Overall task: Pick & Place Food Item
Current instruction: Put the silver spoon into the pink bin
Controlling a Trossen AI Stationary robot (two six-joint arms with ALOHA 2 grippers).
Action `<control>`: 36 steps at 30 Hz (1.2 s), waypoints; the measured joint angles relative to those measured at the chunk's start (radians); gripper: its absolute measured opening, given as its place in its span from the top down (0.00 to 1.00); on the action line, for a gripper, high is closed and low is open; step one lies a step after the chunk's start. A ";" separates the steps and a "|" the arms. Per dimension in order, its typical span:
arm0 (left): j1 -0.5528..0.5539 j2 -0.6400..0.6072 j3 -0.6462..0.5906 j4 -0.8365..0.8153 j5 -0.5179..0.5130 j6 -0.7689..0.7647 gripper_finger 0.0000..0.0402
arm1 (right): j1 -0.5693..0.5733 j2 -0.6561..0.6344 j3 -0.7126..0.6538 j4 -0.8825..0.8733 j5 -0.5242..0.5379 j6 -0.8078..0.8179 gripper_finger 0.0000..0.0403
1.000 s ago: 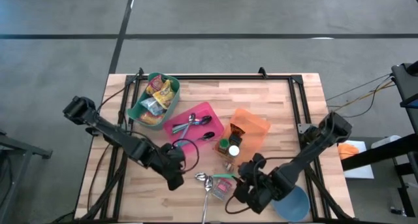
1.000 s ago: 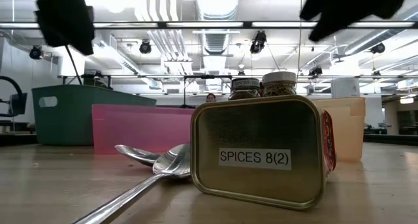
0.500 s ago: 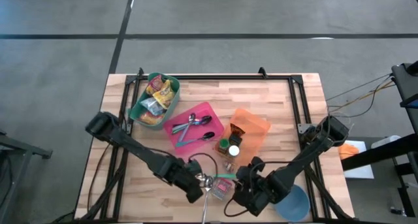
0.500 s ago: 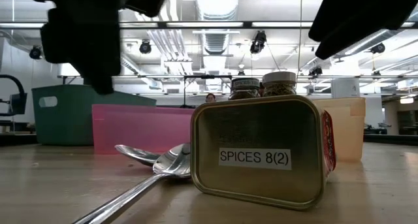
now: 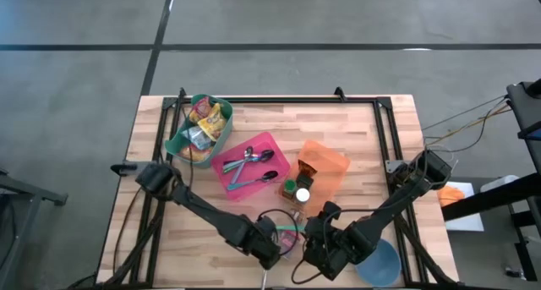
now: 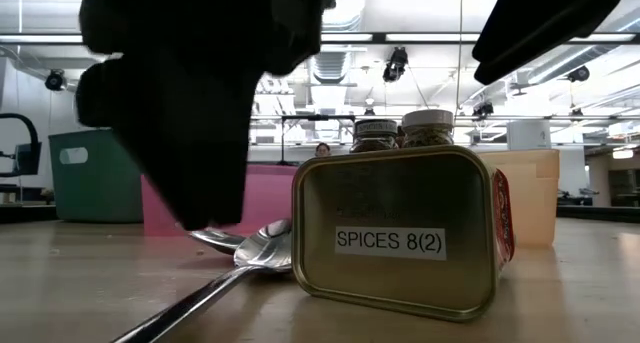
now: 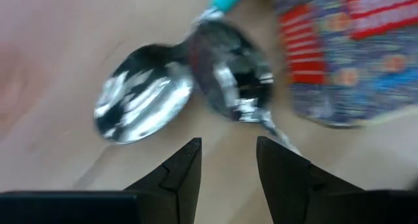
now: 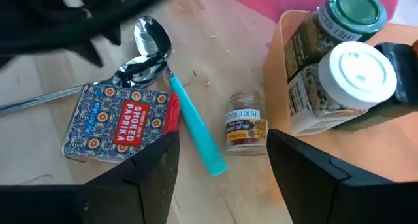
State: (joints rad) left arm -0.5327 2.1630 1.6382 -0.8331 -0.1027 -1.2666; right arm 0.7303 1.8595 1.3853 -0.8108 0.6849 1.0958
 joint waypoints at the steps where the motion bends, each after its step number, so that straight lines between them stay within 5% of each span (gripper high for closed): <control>1: 0.000 0.008 -0.001 -0.004 0.002 -0.017 0.63 | 0.000 0.000 0.000 0.000 0.000 -0.004 0.43; 36: -0.027 0.015 -0.001 0.072 0.029 -0.070 0.63 | 0.000 -0.001 0.002 0.007 0.023 -0.019 0.43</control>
State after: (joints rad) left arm -0.5594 2.1783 1.6375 -0.7609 -0.0734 -1.3363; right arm 0.7307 1.8584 1.3872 -0.8036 0.7076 1.0763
